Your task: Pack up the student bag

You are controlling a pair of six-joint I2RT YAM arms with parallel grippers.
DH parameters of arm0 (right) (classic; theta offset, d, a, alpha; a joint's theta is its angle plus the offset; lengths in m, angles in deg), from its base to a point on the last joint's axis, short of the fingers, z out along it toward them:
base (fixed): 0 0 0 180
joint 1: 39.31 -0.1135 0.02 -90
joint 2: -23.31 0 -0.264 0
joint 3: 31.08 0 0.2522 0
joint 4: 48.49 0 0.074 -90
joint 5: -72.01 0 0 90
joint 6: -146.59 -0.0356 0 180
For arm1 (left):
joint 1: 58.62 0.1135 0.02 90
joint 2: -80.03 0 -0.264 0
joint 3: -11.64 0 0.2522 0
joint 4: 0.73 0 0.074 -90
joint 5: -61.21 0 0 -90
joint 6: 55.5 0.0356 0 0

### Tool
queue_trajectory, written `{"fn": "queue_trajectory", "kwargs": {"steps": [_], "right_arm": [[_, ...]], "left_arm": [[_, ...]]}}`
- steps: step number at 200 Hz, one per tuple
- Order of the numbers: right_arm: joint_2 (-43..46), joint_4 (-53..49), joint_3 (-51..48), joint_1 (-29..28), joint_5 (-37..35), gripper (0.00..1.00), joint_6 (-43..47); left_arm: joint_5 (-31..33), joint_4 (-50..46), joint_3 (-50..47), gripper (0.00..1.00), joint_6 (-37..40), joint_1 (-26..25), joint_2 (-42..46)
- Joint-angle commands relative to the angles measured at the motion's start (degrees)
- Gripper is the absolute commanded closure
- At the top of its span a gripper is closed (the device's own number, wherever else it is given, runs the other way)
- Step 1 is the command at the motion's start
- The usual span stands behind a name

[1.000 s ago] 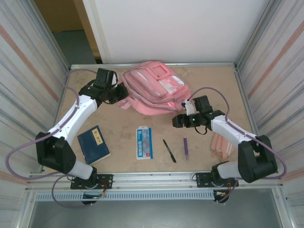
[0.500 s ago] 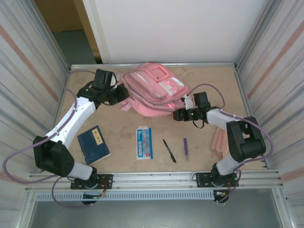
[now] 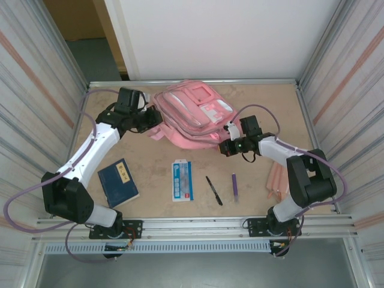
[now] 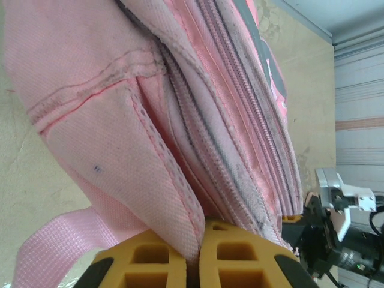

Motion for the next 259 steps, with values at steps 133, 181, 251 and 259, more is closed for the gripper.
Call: {"fn": "queue_trajectory", "kwargs": {"steps": [133, 181, 251, 259], "right_arm": [[-14.8, -32.1, 26.0, -9.2, -3.6, 0.82, -0.1], [-17.8, -31.4, 26.6, -11.1, 2.0, 0.77, -4.3], [-22.5, -23.5, 30.7, -18.7, -2.9, 0.63, -11.1], [-21.2, -22.9, 29.7, -18.6, -3.3, 0.62, -11.2]], "left_arm": [[7.0, 20.7, -6.3, 1.0, -8.7, -3.8, -12.4], [4.4, 25.5, -10.4, 1.0, -11.1, -2.4, -17.4], [5.2, 22.0, -13.5, 0.82, -8.5, 0.6, -16.1], [4.7, 20.8, -14.4, 0.74, -7.1, 1.6, -14.3]]}}
